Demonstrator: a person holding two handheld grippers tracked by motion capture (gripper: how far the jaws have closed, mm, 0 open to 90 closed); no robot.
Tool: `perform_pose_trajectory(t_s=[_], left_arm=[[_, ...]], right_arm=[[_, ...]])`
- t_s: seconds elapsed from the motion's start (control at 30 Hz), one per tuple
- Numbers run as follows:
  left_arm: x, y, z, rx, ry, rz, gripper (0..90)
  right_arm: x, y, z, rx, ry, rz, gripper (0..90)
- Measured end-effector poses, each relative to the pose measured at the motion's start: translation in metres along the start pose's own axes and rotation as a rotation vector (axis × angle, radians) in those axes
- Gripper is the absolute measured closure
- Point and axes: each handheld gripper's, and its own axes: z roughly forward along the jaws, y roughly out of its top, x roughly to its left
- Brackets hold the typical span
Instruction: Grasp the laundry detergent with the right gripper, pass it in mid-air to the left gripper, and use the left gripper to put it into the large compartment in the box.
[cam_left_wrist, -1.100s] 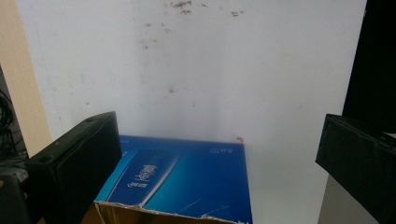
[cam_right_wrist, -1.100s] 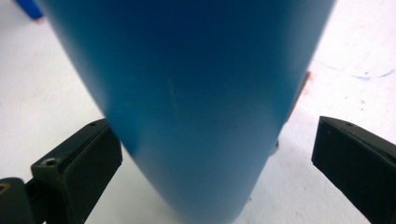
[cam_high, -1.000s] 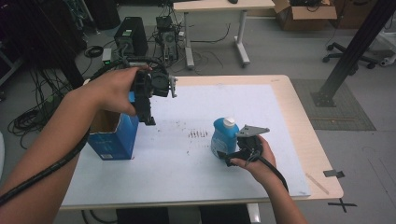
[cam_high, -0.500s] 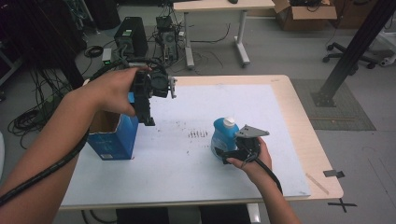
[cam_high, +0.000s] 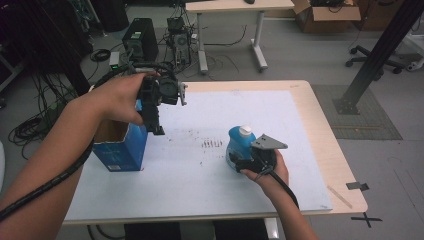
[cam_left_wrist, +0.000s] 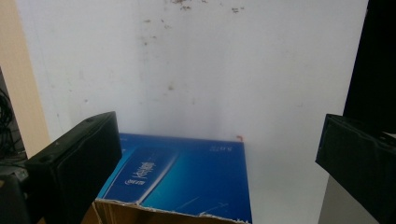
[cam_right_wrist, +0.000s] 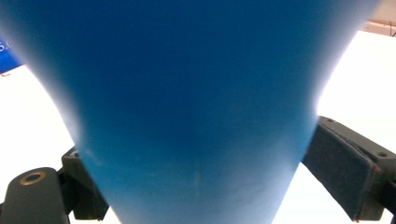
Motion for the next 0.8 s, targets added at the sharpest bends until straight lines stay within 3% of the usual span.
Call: perform_pose_trajectory(t_s=[0.8], left_arm=[[-0.0002, 0.0026, 0.0006, 0.005, -0.006, 0.005, 0.4]], right_arm=[[0.0001, -0.0035, -0.0015, -0.004, 0.006, 0.0, 24.2]])
